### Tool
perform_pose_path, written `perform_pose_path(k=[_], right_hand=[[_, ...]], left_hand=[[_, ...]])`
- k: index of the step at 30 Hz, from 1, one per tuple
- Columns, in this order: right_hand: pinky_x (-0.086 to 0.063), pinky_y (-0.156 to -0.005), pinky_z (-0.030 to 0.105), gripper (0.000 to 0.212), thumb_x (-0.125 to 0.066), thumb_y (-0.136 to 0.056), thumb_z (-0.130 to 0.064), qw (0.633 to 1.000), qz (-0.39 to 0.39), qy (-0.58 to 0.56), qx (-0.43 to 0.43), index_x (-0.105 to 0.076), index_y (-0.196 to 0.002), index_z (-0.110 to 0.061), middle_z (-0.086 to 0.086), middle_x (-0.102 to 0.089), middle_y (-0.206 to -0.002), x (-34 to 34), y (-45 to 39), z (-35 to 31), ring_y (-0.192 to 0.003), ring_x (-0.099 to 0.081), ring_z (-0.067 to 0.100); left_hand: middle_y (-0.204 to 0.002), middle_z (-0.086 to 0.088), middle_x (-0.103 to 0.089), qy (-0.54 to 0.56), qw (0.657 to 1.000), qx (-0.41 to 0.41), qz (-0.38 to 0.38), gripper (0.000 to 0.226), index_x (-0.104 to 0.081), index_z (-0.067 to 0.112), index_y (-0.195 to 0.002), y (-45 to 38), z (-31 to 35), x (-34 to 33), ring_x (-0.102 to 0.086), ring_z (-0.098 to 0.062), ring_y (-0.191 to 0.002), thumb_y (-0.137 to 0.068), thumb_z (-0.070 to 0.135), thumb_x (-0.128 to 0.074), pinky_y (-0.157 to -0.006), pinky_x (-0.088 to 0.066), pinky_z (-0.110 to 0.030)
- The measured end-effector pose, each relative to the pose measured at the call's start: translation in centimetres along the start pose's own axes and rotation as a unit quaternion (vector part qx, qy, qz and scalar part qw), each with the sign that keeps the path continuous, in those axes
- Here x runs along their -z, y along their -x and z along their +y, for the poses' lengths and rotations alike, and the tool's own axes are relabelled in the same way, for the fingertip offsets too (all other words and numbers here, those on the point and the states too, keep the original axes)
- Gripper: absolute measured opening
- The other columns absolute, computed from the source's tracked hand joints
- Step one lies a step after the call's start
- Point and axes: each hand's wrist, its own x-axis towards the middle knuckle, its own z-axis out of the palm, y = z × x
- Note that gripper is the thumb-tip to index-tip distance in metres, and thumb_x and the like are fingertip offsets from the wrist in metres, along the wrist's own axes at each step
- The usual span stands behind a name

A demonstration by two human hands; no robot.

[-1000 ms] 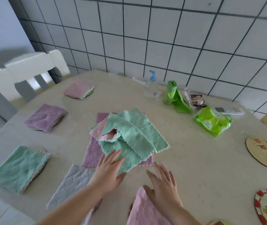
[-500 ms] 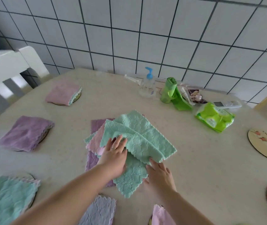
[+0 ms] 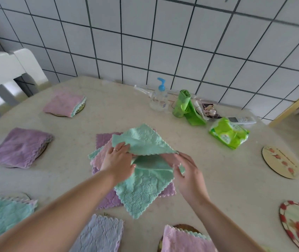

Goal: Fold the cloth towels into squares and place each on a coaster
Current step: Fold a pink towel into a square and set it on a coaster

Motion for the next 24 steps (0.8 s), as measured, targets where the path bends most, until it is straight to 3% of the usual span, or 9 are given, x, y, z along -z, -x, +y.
perform_pose_path(k=[4,7,10,14,17,20,24], right_hand=[[-0.024,-0.088,-0.007,0.037,-0.06,-0.084,-0.001,0.998,0.031,-0.011,0.045,-0.062,-0.12,-0.011,-0.014,-0.051,-0.123,3.1,0.8,0.2,-0.108,-0.041,-0.014],[-0.025,-0.09,-0.005,0.036,-0.061,-0.083,0.001,0.997,0.061,-0.011,0.054,-0.063,-0.117,-0.011,-0.015,-0.052,-0.12,5.1,1.4,1.2,-0.108,-0.044,-0.012],[-0.028,-0.093,-0.002,0.036,-0.061,-0.083,0.004,0.993,0.1,-0.018,0.066,-0.063,-0.116,-0.008,-0.013,-0.053,-0.119,6.8,2.0,2.0,-0.109,-0.046,-0.009],[-0.028,-0.096,0.0,0.04,-0.062,-0.081,0.006,0.988,0.128,-0.012,0.082,-0.061,-0.119,-0.007,-0.011,-0.053,-0.119,9.6,2.6,3.3,-0.112,-0.044,-0.011],[-0.029,-0.094,0.001,0.039,-0.061,-0.082,0.003,0.99,0.124,-0.009,0.067,-0.062,-0.119,-0.009,-0.011,-0.054,-0.118,12.4,2.6,4.8,-0.112,-0.049,-0.002],[-0.03,-0.088,0.008,0.038,-0.06,-0.084,-0.005,0.998,0.061,0.005,0.027,-0.061,-0.121,-0.012,-0.006,-0.056,-0.121,15.5,1.4,5.6,-0.115,-0.053,0.014],[-0.028,-0.083,0.011,0.043,-0.056,-0.087,-0.012,0.998,0.04,0.025,0.039,-0.052,-0.13,-0.015,-0.006,-0.05,-0.132,21.4,-0.5,5.8,-0.111,-0.049,0.008]], left_hand=[[-0.149,0.006,-0.033,0.018,0.999,0.011,0.045,0.037,-0.061,0.025,-0.119,0.5,0.1,1.0,-0.02,-0.016,-0.14,-0.092,0.042,-0.042,-0.114,-0.017,-0.041],[-0.141,0.011,-0.044,0.051,0.993,0.01,0.103,0.034,-0.059,0.03,-0.122,0.9,0.7,2.3,-0.032,-0.013,-0.134,-0.093,0.037,-0.042,-0.11,-0.021,-0.037],[-0.126,0.015,-0.056,0.084,0.982,-0.005,0.167,0.032,-0.062,0.034,-0.118,1.0,1.4,3.6,-0.046,-0.012,-0.122,-0.093,0.026,-0.044,-0.104,-0.028,-0.037],[-0.104,0.01,-0.066,0.168,0.946,-0.008,0.278,0.027,-0.07,0.026,-0.103,1.5,3.2,5.6,-0.061,-0.014,-0.099,-0.089,0.011,-0.053,-0.091,-0.041,-0.036],[-0.103,0.006,-0.066,0.195,0.941,-0.003,0.276,0.028,-0.071,0.024,-0.099,1.4,5.5,7.1,-0.061,-0.017,-0.095,-0.087,0.008,-0.051,-0.082,-0.047,-0.033],[-0.108,0.003,-0.064,0.182,0.957,0.03,0.222,0.032,-0.07,0.026,-0.098,0.4,8.3,8.5,-0.06,-0.022,-0.099,-0.085,0.008,-0.047,-0.082,-0.049,-0.035],[-0.104,0.0,-0.07,0.319,0.912,0.051,0.252,0.029,-0.071,0.017,-0.099,-0.8,13.9,11.4,-0.064,-0.021,-0.092,-0.085,0.003,-0.05,-0.082,-0.05,-0.03]])
